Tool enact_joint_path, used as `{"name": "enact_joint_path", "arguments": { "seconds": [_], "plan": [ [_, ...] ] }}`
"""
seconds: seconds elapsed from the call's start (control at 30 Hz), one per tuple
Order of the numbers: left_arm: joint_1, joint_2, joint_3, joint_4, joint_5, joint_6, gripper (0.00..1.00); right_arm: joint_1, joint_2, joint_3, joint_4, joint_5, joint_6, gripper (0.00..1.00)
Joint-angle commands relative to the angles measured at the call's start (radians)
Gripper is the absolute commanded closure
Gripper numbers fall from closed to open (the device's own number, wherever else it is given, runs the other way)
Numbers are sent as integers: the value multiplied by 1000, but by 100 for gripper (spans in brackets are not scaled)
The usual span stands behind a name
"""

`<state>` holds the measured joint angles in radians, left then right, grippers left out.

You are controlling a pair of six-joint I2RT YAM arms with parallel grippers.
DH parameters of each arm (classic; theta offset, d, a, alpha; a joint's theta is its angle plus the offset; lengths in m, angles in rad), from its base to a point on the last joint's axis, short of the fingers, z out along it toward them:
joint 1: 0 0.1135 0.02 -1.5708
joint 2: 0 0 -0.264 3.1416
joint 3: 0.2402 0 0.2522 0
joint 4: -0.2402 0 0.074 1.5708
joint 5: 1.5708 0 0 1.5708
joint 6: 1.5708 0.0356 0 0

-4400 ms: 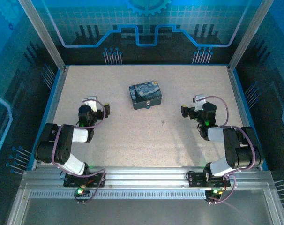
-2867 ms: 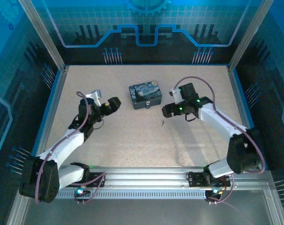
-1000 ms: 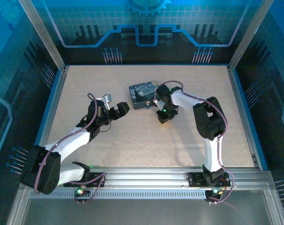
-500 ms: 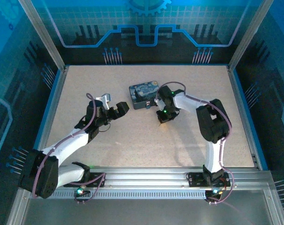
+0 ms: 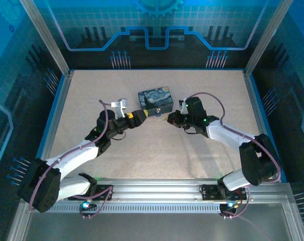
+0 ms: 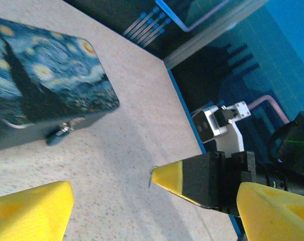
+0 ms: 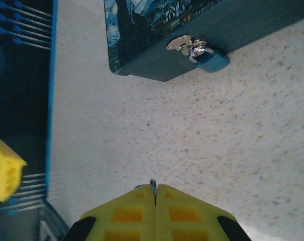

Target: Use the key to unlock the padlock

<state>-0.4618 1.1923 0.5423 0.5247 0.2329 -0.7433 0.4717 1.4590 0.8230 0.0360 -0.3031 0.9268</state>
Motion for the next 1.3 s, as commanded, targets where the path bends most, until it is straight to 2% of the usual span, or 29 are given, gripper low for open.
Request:
{"name": "enact_joint_path", "arguments": {
  "seconds": [0.0,0.2,0.4,0.8,1.0,1.27],
  "plan": [
    [-63,39,64,52,-15,19,17,54,-76,-52,161,88,256,100],
    [-154,104,118,41,-76,43,23,106,-167,-153,269,214,429,100],
    [-195,158,152,52,-92,45,29,127,-192,-140,264,232,457,100],
    [-203,207,177,51,-119,35,39,171,-219,-122,243,248,463,100],
    [-204,226,180,64,-116,26,53,188,-211,-110,242,254,462,100],
    [-204,239,183,65,-111,18,63,194,-206,-108,250,259,468,100]
  ]
}}
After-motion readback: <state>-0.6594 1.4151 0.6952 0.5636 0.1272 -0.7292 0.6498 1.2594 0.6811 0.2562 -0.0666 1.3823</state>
